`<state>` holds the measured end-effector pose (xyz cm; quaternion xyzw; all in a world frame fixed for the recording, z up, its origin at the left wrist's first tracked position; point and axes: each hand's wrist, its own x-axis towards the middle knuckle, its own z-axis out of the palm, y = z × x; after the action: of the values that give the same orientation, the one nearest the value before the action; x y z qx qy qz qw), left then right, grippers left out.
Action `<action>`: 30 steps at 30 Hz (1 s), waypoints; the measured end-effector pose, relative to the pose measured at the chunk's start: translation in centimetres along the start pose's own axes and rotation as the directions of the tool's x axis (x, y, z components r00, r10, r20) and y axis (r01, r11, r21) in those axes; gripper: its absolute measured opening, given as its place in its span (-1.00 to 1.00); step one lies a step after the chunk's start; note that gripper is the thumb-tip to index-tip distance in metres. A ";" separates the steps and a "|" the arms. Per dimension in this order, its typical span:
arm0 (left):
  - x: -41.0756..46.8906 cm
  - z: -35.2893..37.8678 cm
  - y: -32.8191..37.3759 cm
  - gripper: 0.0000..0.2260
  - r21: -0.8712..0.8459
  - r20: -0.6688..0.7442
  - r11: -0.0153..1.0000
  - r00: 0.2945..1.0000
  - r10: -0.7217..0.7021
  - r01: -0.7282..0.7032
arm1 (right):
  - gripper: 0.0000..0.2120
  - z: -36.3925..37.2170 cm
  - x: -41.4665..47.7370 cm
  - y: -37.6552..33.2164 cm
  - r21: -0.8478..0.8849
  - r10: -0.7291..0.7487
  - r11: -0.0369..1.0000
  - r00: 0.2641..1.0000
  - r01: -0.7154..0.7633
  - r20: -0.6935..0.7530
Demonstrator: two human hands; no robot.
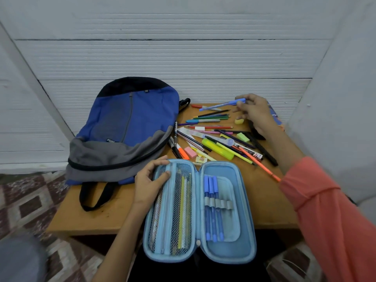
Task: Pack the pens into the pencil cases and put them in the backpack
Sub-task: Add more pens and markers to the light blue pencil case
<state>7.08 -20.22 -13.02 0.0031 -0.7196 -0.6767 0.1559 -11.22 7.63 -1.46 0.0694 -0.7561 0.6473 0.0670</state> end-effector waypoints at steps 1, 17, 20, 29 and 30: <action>0.0 0.0 0.0 -0.79 0.002 -0.002 1.000 1.000 -0.001 0.001 | -0.85 -0.2 -0.5 -0.5 0.056 0.008 0.998 1.000 -0.009 0.015; 0.2 0.1 0.1 -0.78 0.037 -0.009 0.999 1.000 0.021 -0.021 | -0.84 1.3 -8.6 0.4 -0.265 0.271 0.945 0.914 -0.193 0.301; 0.2 0.0 0.0 -0.78 0.031 -0.009 0.999 1.000 0.017 -0.016 | -0.85 1.4 -9.2 0.8 -0.302 0.300 0.932 0.897 -0.201 0.325; 0.2 0.1 0.0 -0.78 0.022 -0.011 1.000 1.000 0.009 -0.009 | -0.84 1.0 -9.7 1.5 -0.321 0.285 0.925 0.929 -0.203 0.235; 0.2 0.1 0.0 -0.78 0.023 -0.013 1.000 1.000 0.010 -0.010 | -0.83 1.1 -9.8 1.5 -0.322 0.291 0.924 0.926 -0.207 0.240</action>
<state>6.91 -20.19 -12.98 0.0058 -0.7262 -0.6677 0.1639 -1.92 6.99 -4.97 0.0532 -0.8472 0.5157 -0.1162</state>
